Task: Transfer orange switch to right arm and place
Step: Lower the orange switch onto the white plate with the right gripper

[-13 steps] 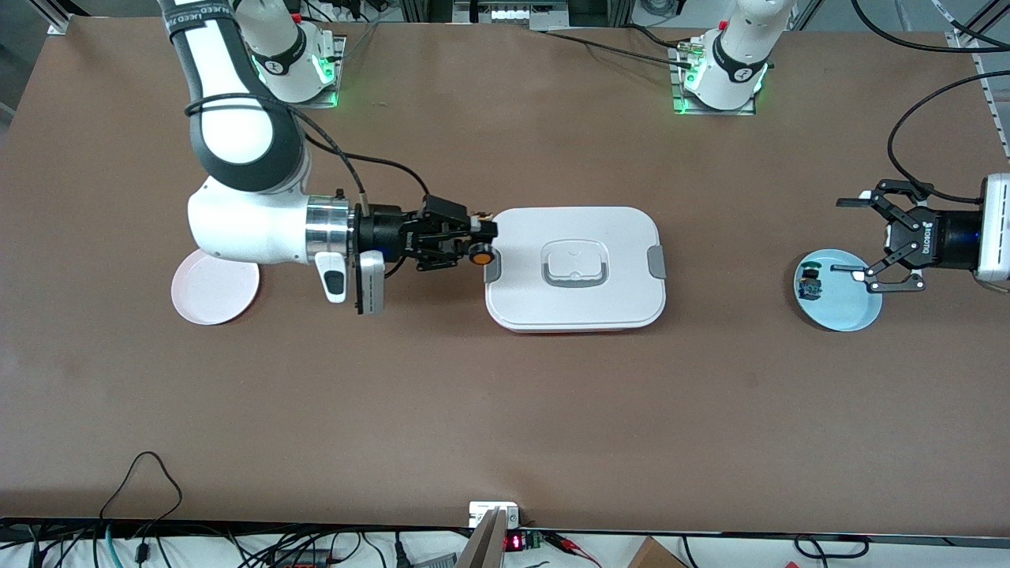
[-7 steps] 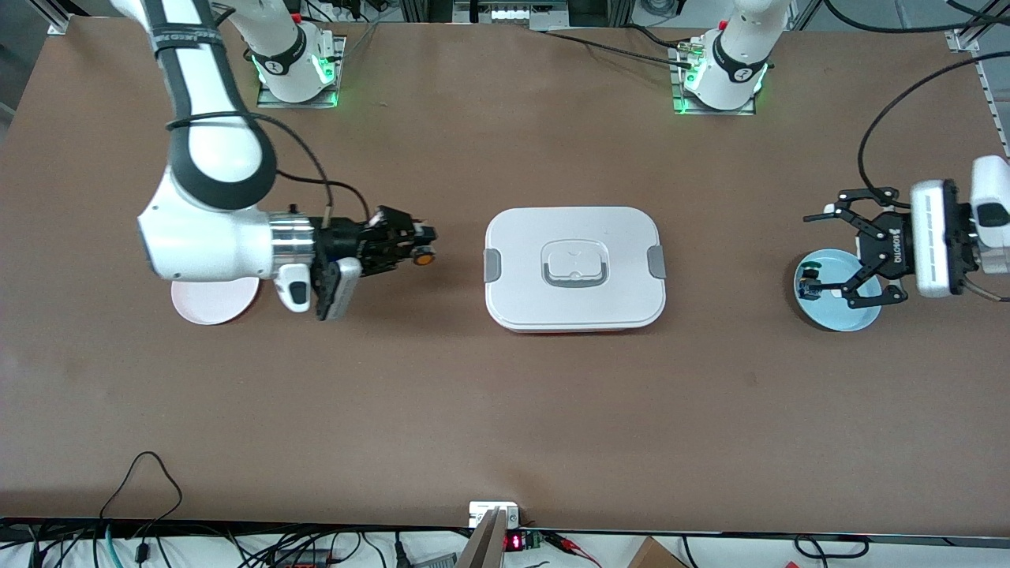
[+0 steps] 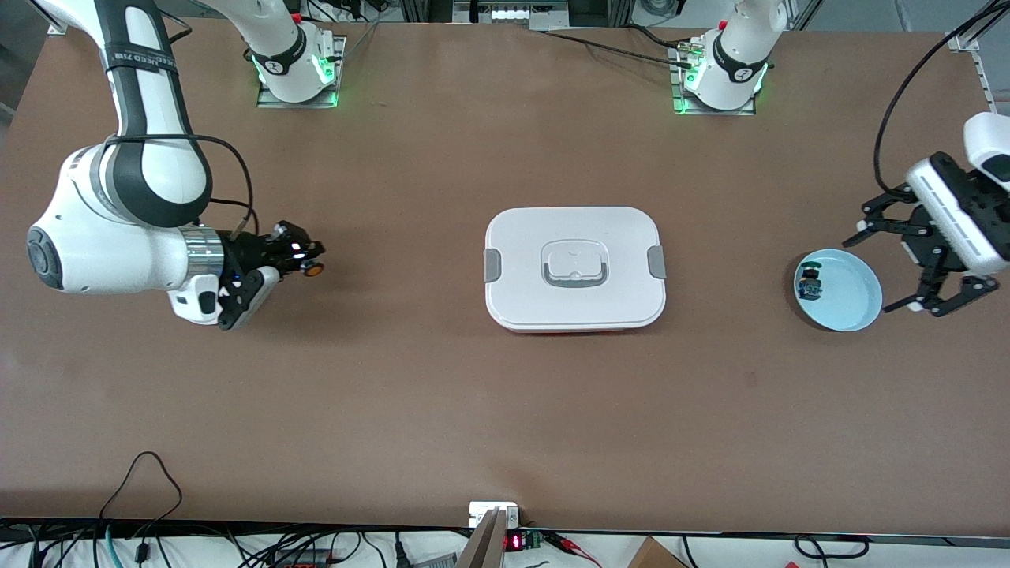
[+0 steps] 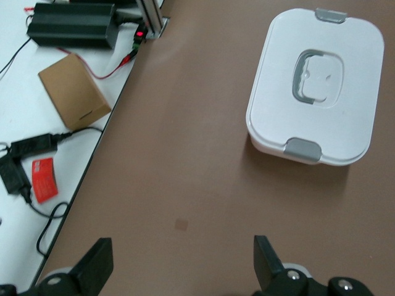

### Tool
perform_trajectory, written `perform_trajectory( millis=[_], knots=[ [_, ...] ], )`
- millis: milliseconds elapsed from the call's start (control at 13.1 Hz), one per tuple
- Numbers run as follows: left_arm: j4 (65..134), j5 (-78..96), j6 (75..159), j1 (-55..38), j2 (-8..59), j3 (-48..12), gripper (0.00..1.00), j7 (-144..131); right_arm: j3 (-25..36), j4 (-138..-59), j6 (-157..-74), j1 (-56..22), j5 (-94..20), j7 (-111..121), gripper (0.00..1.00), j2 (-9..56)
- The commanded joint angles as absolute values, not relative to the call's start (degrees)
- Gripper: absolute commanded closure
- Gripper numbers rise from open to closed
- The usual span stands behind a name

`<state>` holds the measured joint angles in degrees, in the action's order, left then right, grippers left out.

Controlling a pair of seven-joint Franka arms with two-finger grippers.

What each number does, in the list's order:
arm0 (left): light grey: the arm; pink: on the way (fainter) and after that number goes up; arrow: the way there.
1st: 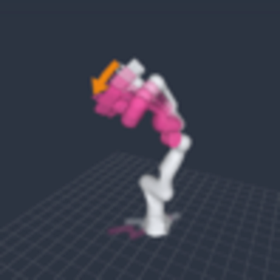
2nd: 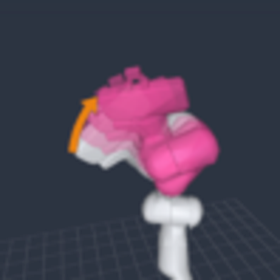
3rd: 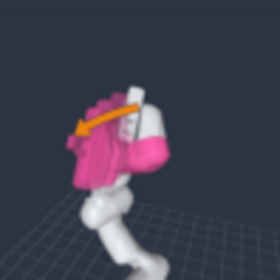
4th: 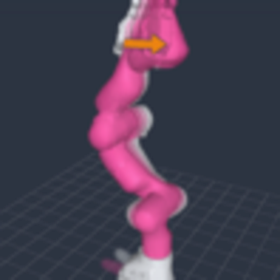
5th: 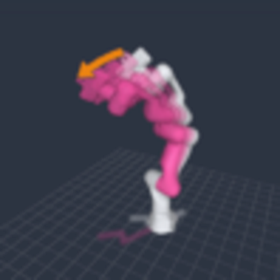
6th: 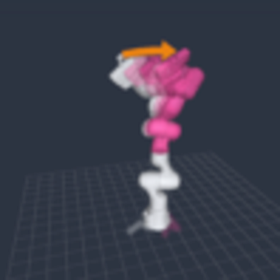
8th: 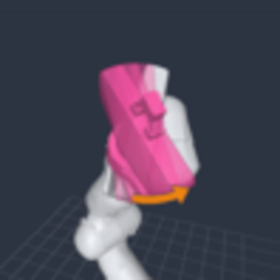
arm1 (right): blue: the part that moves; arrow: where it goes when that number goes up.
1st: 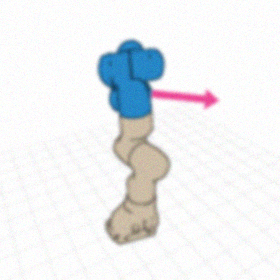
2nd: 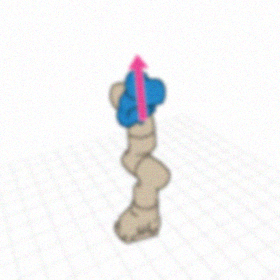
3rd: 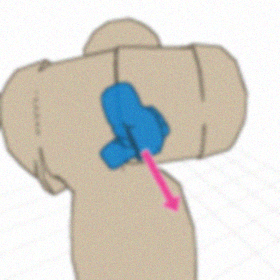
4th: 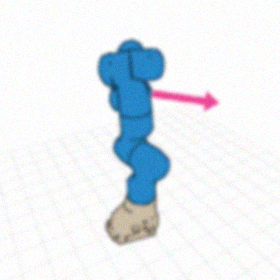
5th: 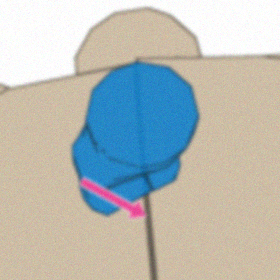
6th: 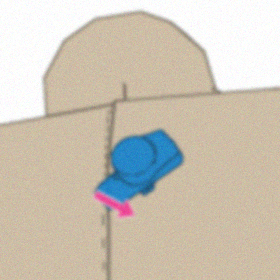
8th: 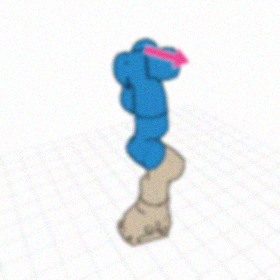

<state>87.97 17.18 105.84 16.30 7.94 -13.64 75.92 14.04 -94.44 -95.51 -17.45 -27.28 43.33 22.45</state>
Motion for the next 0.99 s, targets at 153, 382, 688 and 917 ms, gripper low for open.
perform_trajectory(
  millis=[153, 382, 688, 917],
  knots=[
    [96.23, 8.31, 109.86, 11.10, 0.36, -10.64, 0.00, 48.68, 13.36, -97.28, -98.77, -15.65, -5.40, 52.00, 1.00, 20.65],
    [97.21, 3.96, 109.16, 3.54, -0.26, -4.16, 0.00, 33.42, 13.36, -103.51, -110.79, -13.37, -0.63, 64.82, 1.00, 19.96],
    [96.07, 2.37, 99.61, -0.35, -0.35, -2.02, 0.00, 8.69, 13.36, -112.04, -123.27, -11.17, 3.51, 77.66, 1.00, 18.46],
    [94.84, 1.49, 97.31, 0.17, -0.27, -1.85, 0.00, 6.24, 13.36, -117.32, -130.85, -8.71, 3.52, 84.53, 1.00, 18.46]
  ],
)
